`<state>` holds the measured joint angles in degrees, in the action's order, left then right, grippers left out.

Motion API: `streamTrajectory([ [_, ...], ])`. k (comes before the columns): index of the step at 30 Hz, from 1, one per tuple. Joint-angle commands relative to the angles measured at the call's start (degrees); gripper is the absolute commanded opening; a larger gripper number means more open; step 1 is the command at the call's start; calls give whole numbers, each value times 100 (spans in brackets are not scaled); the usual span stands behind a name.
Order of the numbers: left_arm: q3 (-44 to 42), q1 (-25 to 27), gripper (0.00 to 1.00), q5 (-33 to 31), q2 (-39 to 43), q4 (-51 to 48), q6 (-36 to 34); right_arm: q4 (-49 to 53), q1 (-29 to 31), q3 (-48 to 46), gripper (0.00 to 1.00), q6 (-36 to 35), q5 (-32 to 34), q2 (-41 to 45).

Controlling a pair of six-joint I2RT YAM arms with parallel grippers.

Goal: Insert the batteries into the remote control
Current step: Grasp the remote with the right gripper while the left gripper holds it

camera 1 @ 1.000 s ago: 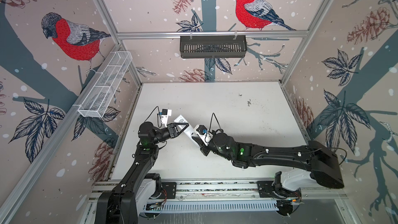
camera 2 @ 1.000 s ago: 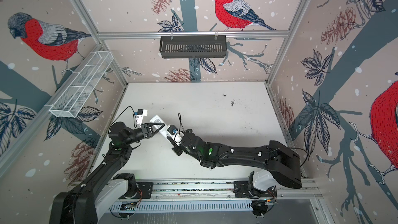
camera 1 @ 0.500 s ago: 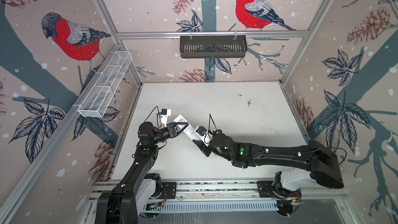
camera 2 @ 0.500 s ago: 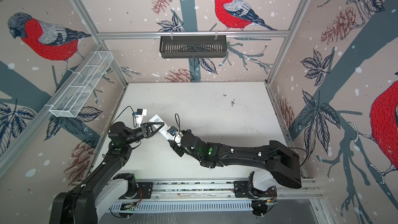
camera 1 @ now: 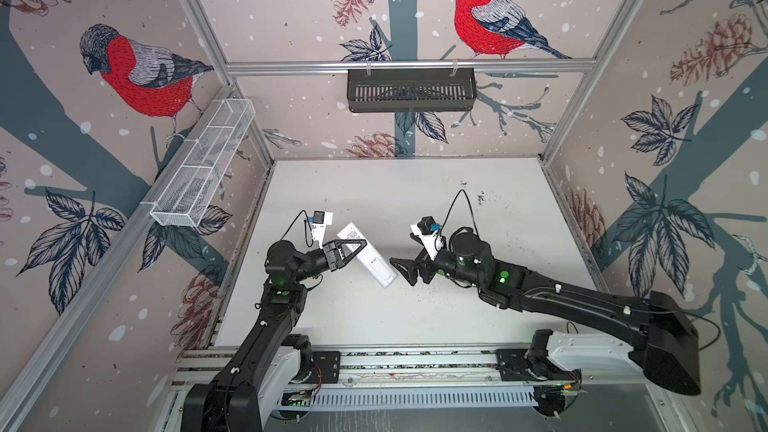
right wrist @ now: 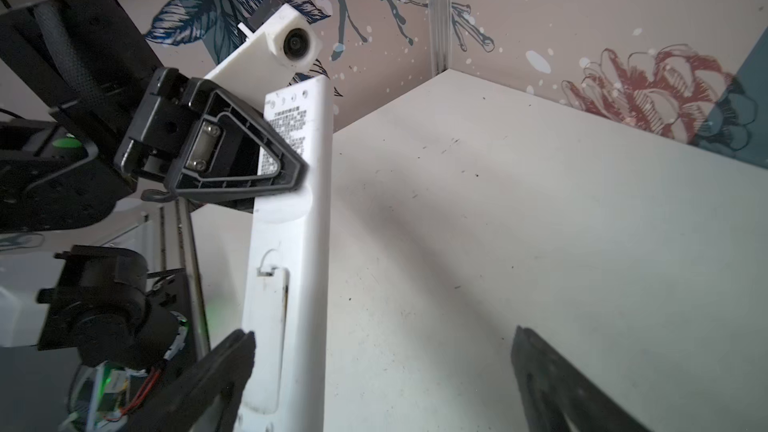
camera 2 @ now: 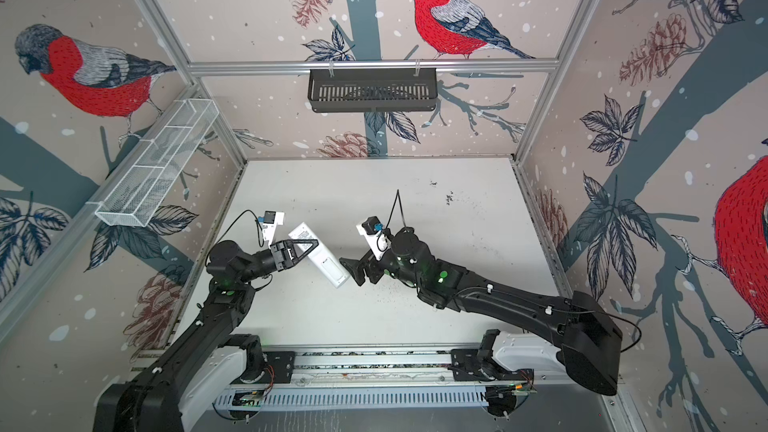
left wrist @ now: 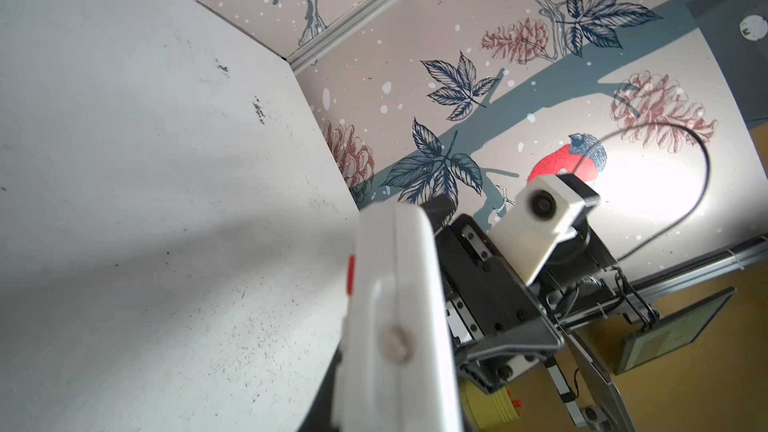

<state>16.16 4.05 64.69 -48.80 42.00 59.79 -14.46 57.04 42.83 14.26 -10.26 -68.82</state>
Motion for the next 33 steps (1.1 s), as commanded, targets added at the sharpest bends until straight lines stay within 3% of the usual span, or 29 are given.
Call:
streamTrajectory([
  [1,-21,164,0,86,143,619,-20,222,-200,146,99,268,-1496,-124],
  [4,-21,295,0,51,277,633,-81,294,-246,208,99,234,-1944,-261],
  [11,-35,386,0,-4,410,569,-154,241,-237,168,99,271,-1997,-458],
  [18,-31,386,0,70,353,702,-53,561,-254,209,100,285,-1125,-737],
  [22,-34,379,0,80,373,753,-13,516,-305,212,100,320,-1067,-826],
  [33,-75,464,0,211,378,1169,242,214,-605,491,99,314,-1830,-1301],
])
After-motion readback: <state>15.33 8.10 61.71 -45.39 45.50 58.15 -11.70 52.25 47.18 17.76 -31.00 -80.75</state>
